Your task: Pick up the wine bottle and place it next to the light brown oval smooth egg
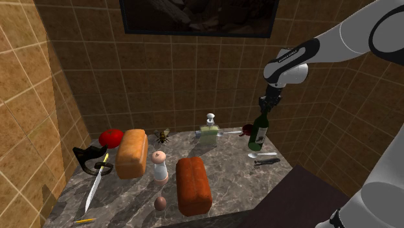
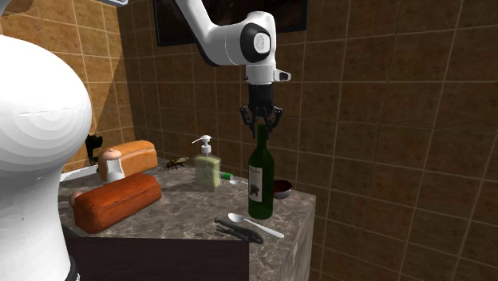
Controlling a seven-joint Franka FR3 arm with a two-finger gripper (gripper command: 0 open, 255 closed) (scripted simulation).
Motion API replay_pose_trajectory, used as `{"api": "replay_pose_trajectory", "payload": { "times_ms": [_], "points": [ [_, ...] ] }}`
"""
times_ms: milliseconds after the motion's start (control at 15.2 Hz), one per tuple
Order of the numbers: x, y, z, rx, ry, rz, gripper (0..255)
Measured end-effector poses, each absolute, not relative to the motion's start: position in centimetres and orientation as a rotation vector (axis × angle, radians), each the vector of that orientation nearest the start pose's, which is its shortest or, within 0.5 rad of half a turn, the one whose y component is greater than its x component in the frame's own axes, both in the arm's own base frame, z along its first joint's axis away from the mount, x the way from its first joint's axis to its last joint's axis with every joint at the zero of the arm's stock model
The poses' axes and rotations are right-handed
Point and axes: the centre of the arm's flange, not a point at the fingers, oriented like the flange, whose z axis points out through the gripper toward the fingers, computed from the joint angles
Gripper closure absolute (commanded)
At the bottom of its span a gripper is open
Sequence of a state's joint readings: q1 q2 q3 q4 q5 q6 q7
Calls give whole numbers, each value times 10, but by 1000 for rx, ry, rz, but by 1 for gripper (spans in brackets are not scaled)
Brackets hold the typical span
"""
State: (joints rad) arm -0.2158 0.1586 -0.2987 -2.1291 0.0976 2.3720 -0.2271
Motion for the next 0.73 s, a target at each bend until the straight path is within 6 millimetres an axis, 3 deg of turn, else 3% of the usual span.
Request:
{"api": "replay_pose_trajectory", "payload": {
  "times_ms": [330,726],
  "points": [
    [500,-278,349,-3101,546,-149,255],
    [499,-279,378,-3101,546,-149,255]
  ]
}}
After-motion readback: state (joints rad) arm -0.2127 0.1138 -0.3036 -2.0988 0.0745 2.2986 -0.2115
